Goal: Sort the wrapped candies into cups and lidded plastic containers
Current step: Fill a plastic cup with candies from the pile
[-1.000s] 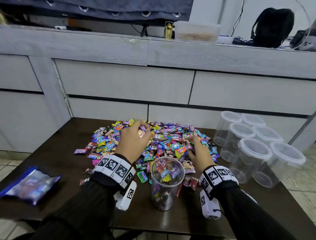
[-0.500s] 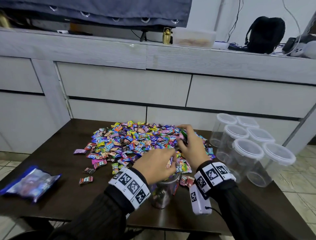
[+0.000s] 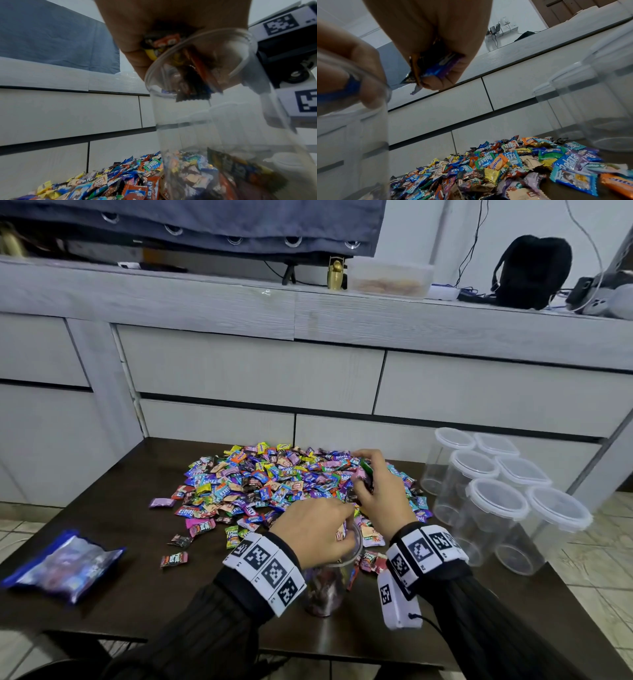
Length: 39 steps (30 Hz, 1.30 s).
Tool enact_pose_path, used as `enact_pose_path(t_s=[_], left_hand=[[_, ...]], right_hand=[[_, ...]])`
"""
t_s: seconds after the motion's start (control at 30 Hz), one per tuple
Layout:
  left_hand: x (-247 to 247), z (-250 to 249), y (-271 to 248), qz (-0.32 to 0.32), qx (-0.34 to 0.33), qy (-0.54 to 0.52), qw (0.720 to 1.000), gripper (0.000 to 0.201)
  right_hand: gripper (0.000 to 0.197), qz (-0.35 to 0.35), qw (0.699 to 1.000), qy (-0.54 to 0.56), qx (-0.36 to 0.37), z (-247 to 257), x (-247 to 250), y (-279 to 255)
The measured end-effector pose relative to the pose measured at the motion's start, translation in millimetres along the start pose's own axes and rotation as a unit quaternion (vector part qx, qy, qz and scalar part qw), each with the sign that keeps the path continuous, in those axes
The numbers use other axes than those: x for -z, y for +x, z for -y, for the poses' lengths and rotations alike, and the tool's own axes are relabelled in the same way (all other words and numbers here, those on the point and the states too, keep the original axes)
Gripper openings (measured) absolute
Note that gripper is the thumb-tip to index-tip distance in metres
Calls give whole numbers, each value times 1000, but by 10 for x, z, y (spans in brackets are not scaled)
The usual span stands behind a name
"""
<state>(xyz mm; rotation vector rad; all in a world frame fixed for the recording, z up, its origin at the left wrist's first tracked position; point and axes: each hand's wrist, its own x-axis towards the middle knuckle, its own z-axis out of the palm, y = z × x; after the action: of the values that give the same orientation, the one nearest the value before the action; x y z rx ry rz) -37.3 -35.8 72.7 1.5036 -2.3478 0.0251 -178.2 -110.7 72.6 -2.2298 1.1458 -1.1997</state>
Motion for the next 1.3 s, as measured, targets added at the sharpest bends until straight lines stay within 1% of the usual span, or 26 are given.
enact_pose_path(t_s=[0.1, 0.23, 0.33, 0.5, 0.6, 0.67, 0.7, 0.8, 0.83, 0.93, 0.97, 1.03, 1.1, 1.2, 1.3], left_hand=[[15, -11, 1, -6, 25, -43, 999, 17], [15, -64, 29, -58, 84, -109, 989, 11], [-16, -117, 66, -86, 99, -151, 980, 10], [-30, -164, 81, -133, 75, -207, 966, 7], [2, -198, 105, -197, 59, -241, 949, 3], [17, -218, 124, -225, 61, -267, 935, 5], [15, -226, 128, -225, 58, -276, 933, 6], [-4, -244, 126, -198, 35, -288, 936, 5], [-1, -253, 125, -205, 29, -292, 934, 5], [23, -276, 141, -257, 21, -312, 914, 7], [28, -277, 144, -261, 20, -317, 912, 5], [11, -261, 132, -241, 20, -315, 918, 2], [-23, -219, 104, -195, 22, -299, 934, 2], [-49, -131, 76, -112, 37, -267, 956, 2], [-42, -59, 40, -60, 41, -246, 967, 2]], right_hand=[[36, -2, 1000, 6, 4, -1, 16, 2], [40, -5, 1000, 2, 0, -9, 7, -23], [41, -3, 1000, -4, -14, -25, -6, -37], [38, -2, 1000, 9, -28, -25, 24, -49], [36, 3, 999, 11, -34, -18, 65, -61], [39, 6, 999, 5, -38, -8, 86, -63], [41, 9, 999, 5, -43, -3, 97, -66], [43, 15, 999, 7, -52, 7, 115, -79], [44, 16, 999, 6, -52, 7, 121, -84], [48, 23, 998, 2, -56, -12, 131, -94], [48, 24, 998, 1, -59, -24, 127, -100], [45, 16, 998, 0, -56, -55, 105, -106], [38, 3, 999, -2, -50, -91, 84, -104], [35, -6, 999, -12, -45, -141, 75, -94], [33, -7, 999, -18, -39, -161, 84, -86]])
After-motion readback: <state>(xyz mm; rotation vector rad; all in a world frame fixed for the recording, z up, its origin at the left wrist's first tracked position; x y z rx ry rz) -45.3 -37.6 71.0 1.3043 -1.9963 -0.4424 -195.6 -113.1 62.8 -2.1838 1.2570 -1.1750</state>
